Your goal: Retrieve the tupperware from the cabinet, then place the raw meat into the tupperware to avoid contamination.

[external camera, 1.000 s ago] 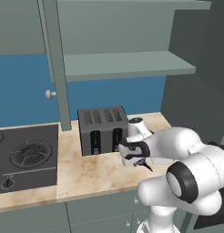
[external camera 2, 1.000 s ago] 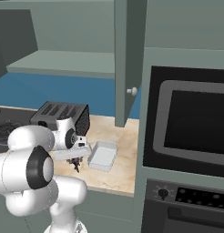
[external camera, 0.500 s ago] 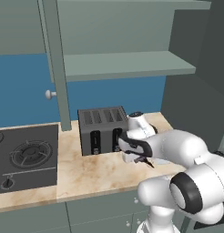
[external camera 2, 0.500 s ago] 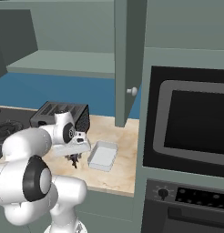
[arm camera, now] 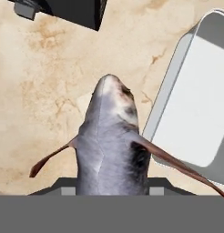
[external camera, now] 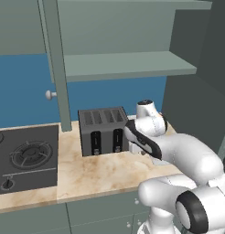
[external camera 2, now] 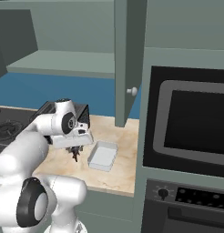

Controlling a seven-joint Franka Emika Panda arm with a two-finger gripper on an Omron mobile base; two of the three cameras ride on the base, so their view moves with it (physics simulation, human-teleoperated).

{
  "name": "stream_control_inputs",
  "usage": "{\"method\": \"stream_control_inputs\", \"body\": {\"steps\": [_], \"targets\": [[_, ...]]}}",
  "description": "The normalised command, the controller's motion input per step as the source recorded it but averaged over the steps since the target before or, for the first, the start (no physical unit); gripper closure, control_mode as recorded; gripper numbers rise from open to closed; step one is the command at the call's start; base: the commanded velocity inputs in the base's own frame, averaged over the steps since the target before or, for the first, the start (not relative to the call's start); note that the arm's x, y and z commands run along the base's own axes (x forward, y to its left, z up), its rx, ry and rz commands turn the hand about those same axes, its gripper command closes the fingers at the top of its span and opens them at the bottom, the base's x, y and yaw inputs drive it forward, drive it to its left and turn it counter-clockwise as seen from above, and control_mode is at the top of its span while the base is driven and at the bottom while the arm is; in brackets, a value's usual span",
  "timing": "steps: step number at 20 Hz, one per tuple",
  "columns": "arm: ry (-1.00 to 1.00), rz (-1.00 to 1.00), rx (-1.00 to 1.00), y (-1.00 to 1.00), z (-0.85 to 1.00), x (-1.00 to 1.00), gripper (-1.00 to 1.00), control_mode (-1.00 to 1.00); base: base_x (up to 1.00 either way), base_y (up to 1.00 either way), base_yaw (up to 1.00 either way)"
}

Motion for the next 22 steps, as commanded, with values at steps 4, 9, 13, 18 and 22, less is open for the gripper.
{"method": "stream_control_inputs", "body": {"steps": [4,9,13,18,22], "targets": [[0.01,-0.04,0.04,-0.28,0.64,-0.05,1.0,-1.0,0.0,0.0,0.0],[0.01,-0.1,0.01,-0.49,0.22,0.0,1.0,-1.0,0.0,0.0,0.0],[-0.03,-0.11,0.0,-0.55,0.01,-0.03,1.0,-1.0,0.0,0.0,0.0],[0.0,-0.05,0.03,-0.45,0.04,0.14,1.0,-1.0,0.0,0.0,0.0],[-0.03,0.0,0.03,-0.01,-0.03,0.49,1.0,-1.0,0.0,0.0,0.0]]}}
